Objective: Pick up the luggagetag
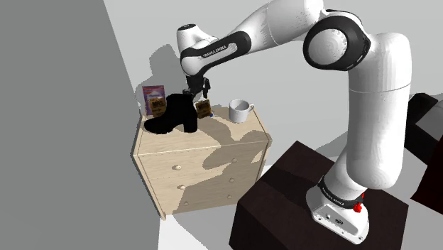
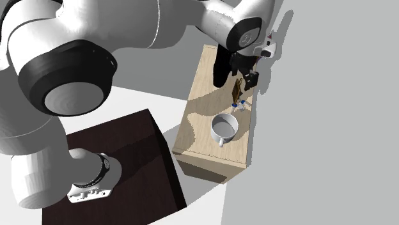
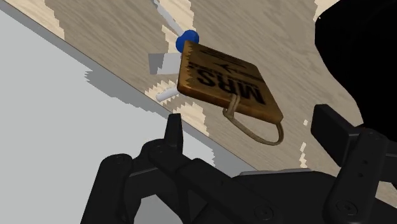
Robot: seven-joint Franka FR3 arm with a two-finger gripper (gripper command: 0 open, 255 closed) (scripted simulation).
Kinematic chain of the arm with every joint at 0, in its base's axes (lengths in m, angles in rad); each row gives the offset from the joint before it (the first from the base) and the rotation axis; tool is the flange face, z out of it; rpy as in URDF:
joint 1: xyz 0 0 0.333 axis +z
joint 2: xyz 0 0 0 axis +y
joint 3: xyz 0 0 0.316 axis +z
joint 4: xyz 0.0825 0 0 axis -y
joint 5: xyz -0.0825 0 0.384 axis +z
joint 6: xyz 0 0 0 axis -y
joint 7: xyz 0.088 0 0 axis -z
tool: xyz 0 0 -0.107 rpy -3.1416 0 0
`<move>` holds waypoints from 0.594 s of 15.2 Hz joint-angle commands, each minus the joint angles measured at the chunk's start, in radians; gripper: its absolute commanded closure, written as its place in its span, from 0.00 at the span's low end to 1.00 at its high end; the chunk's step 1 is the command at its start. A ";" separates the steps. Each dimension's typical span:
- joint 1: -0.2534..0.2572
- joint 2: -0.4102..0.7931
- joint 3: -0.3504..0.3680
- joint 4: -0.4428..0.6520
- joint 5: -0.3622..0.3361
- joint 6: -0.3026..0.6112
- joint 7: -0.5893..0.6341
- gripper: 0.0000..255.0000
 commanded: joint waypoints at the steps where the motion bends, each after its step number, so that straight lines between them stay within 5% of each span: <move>1: 0.002 0.012 0.000 -0.013 -0.003 0.023 0.005 0.00; 4: 0.003 0.021 -0.001 -0.021 -0.004 0.040 0.008 0.00; 5: 0.005 0.027 -0.001 -0.008 -0.005 0.033 0.009 1.00; 9: 0.005 0.027 0.000 -0.010 -0.005 0.034 0.010 1.00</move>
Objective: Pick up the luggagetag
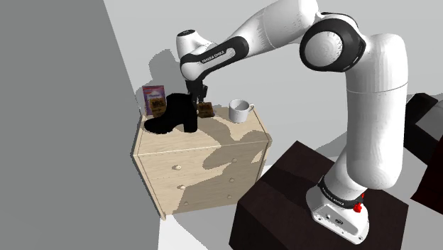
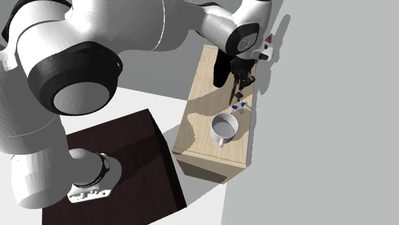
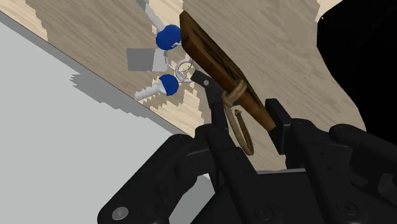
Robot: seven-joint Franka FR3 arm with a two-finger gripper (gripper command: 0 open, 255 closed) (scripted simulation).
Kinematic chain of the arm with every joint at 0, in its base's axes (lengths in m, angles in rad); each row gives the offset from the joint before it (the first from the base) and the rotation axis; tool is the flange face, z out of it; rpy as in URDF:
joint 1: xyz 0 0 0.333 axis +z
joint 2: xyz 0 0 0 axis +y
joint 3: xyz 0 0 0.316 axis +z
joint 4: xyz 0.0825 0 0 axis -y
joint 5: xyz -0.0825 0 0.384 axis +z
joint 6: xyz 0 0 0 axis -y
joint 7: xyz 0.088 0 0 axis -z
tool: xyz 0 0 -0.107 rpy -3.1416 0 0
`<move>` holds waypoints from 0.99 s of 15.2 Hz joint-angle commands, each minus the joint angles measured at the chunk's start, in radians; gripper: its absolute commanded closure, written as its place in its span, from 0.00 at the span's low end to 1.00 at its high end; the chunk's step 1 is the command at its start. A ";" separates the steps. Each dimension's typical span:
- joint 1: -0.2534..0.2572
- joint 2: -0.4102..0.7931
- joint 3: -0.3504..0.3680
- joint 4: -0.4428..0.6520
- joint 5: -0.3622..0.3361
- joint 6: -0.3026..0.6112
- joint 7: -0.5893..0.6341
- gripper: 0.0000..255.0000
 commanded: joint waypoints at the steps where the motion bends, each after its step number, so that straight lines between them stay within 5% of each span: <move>1: 0.000 0.001 0.000 -0.001 0.000 0.000 0.000 1.00; 15: -0.004 -0.053 0.004 0.052 0.011 -0.106 -0.018 1.00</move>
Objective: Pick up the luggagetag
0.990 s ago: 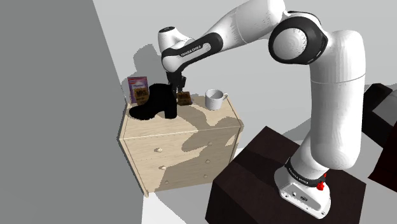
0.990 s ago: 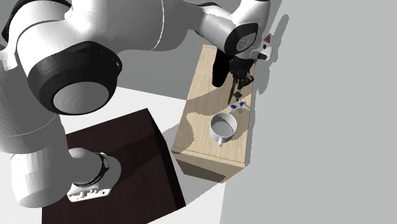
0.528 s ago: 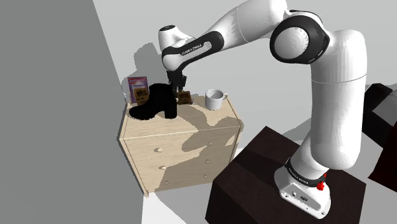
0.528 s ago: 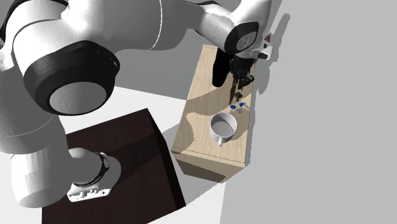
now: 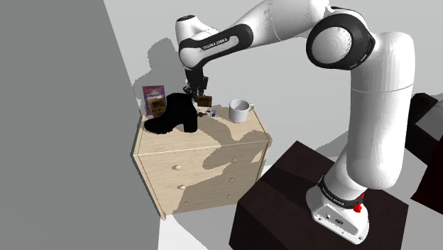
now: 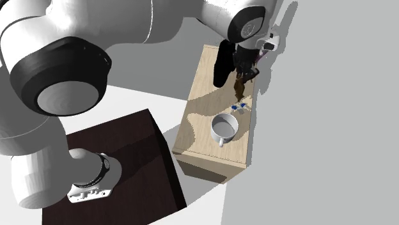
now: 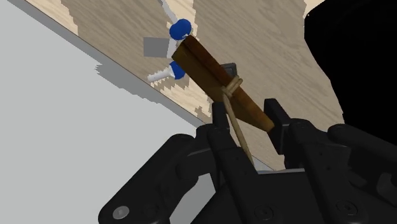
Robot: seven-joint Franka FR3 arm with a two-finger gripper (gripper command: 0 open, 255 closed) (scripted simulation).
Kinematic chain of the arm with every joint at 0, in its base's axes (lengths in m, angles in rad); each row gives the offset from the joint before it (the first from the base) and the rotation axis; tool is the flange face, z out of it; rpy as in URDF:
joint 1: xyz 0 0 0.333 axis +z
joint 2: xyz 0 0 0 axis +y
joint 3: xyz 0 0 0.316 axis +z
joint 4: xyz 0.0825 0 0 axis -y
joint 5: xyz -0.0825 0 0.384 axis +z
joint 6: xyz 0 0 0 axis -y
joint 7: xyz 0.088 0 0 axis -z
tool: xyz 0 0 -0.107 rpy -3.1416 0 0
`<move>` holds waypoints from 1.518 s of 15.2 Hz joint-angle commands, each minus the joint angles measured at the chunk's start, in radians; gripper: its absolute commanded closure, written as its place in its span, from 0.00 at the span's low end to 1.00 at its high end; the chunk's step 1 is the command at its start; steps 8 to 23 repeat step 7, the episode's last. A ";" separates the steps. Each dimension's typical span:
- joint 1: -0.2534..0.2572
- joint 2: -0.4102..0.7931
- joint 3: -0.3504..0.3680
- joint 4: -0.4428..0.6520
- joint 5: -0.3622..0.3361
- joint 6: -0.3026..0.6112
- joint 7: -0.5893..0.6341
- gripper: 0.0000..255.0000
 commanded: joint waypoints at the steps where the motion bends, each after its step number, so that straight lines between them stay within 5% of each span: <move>1: 0.001 -0.010 0.001 0.011 0.002 -0.022 -0.001 1.00; 23: 0.001 -0.024 0.003 0.046 0.006 -0.071 -0.007 1.00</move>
